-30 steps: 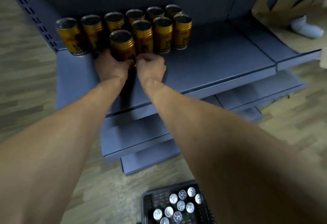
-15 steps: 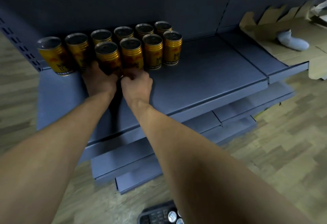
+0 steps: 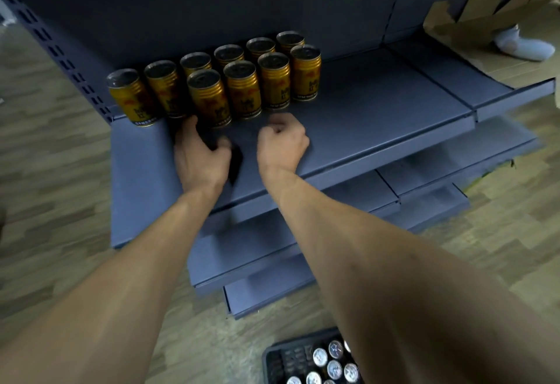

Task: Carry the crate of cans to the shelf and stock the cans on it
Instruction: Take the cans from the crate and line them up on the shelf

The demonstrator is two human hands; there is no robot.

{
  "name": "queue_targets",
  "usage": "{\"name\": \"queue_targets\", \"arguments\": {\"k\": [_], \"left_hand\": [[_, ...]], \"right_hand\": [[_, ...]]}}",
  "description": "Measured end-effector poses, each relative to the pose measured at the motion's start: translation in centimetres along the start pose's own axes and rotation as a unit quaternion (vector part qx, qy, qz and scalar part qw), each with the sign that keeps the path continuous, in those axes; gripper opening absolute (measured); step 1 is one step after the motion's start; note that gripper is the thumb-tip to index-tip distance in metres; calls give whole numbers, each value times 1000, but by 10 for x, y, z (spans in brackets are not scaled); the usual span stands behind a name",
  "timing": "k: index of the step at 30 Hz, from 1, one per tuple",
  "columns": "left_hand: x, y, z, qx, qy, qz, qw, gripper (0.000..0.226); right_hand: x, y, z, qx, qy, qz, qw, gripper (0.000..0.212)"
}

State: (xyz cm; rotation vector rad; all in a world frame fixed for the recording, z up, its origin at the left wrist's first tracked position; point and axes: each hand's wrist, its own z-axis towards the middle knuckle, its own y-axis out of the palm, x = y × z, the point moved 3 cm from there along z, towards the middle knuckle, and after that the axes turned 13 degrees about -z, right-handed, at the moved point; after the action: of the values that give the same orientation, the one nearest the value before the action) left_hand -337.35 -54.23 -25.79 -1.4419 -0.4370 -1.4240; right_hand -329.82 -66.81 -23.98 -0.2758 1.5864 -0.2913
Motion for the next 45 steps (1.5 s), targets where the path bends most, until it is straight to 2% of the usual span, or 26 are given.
{"name": "queue_targets", "arguments": {"k": [4, 8, 11, 13, 16, 18, 20, 23, 27, 32, 34, 38, 45], "left_hand": [[16, -15, -49, 51, 83, 53, 994, 44], [17, -22, -122, 67, 138, 74, 985, 25], [2, -15, -187, 10, 117, 119, 986, 12], [-19, -3, -227, -63, 103, 180, 976, 18], [-67, 23, -281, -212, 23, 298, 931, 38], [-114, 40, -323, -314, -114, 342, 878, 63], [-160, 54, -367, -360, -216, 379, 825, 82], [-218, 78, -426, -402, -252, 396, 786, 88], [-284, 110, -475, -437, -255, 413, 758, 86], [-362, 151, -510, -473, -190, 433, 744, 80], [-389, 165, -523, -488, -174, 436, 736, 77], [-422, 197, -541, -523, -139, 447, 712, 74], [-453, 271, -554, -566, -67, 414, 710, 66]], "right_hand": [[16, -40, 1, 23, -80, -57, 995, 23], [59, -86, -23, 1, -195, -169, 966, 12], [119, -129, -36, -29, -219, -272, 936, 9], [166, -157, -38, -65, -218, -353, 908, 15], [240, -188, -41, -129, -197, -478, 846, 30], [293, -203, -49, -168, -164, -553, 799, 47], [348, -211, -63, -223, -126, -593, 763, 66], [430, -212, -97, -295, -81, -608, 733, 80], [532, -205, -137, -348, -9, -602, 719, 75], [631, -196, -166, -360, 68, -581, 727, 43], [665, -193, -173, -364, 95, -571, 730, 37], [719, -192, -182, -376, 139, -556, 728, 43], [783, -192, -160, -350, 183, -530, 750, 45]]}}
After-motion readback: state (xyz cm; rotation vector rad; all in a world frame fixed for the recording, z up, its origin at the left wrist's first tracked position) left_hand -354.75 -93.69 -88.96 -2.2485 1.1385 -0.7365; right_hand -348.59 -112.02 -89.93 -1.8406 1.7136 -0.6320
